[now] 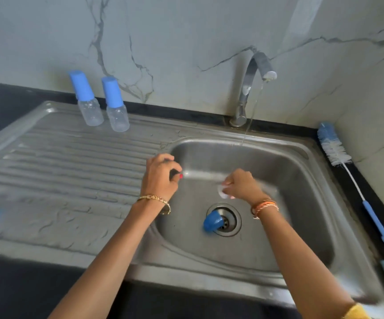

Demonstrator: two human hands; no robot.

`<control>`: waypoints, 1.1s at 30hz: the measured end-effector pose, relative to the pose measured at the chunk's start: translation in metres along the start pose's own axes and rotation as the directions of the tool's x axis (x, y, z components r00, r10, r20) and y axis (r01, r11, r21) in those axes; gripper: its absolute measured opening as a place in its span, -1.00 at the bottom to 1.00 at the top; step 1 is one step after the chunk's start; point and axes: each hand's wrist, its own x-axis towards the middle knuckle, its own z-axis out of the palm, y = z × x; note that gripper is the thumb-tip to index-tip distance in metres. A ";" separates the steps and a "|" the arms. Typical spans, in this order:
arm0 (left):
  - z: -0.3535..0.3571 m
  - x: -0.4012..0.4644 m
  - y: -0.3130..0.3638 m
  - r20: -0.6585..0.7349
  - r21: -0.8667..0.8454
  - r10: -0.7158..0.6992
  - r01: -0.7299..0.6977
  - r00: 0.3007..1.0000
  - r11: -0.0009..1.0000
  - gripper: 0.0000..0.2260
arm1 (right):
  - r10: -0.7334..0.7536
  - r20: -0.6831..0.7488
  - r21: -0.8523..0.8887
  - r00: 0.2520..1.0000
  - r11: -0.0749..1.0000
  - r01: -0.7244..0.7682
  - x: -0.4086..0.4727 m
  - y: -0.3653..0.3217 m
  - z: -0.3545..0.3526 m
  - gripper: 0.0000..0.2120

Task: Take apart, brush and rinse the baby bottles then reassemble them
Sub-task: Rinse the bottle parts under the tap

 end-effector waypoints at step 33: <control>-0.199 -0.116 -0.209 -0.378 -0.094 -0.550 0.560 0.745 0.823 -0.74 | -0.712 0.151 0.120 0.685 0.701 0.703 -0.049 -0.341 0.193 -0.66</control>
